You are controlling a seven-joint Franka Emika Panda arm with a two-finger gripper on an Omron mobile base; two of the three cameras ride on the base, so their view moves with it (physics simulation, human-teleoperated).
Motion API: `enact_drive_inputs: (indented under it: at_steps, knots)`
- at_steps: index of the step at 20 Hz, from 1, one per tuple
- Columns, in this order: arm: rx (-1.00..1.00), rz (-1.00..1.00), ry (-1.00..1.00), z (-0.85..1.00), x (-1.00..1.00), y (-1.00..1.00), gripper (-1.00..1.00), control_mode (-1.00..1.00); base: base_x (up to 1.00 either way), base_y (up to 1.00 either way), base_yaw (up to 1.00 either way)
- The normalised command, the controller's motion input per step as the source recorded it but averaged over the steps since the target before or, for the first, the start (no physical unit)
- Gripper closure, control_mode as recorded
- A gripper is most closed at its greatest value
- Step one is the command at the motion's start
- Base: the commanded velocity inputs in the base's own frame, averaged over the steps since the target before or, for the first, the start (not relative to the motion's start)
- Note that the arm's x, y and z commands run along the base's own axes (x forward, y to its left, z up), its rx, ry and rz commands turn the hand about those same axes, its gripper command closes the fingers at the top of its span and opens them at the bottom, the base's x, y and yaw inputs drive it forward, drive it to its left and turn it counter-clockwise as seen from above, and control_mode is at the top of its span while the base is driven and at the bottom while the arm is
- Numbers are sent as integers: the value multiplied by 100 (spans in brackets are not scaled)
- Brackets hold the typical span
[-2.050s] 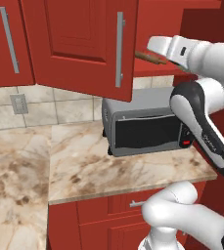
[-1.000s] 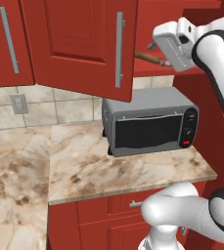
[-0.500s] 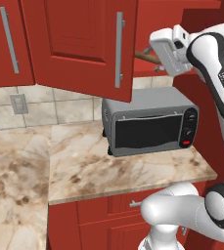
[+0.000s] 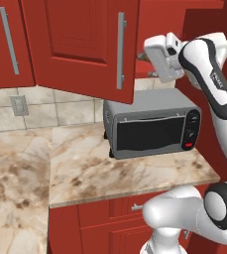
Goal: Open the cabinet, retrieve the rolling pin, and place it next to the meat on the cutting board to prepare for tenderizing.
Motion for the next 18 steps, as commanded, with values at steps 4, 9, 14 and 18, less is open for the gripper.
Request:
enact_drive_inputs:
  at_steps: [4, 9, 14, 18]
  knots:
    - [0, 4, 9, -10, 27, 28, -100, -100, 0, 0, 0]
    - [0, 6, 15, -15, 24, 35, -100, -100, 0, 0, 0]
    - [0, 12, 7, -20, -11, 38, -100, -100, 0, 0, 0]
    - [6, 17, 0, -31, -70, 36, -100, -100, 0, 0, 0]
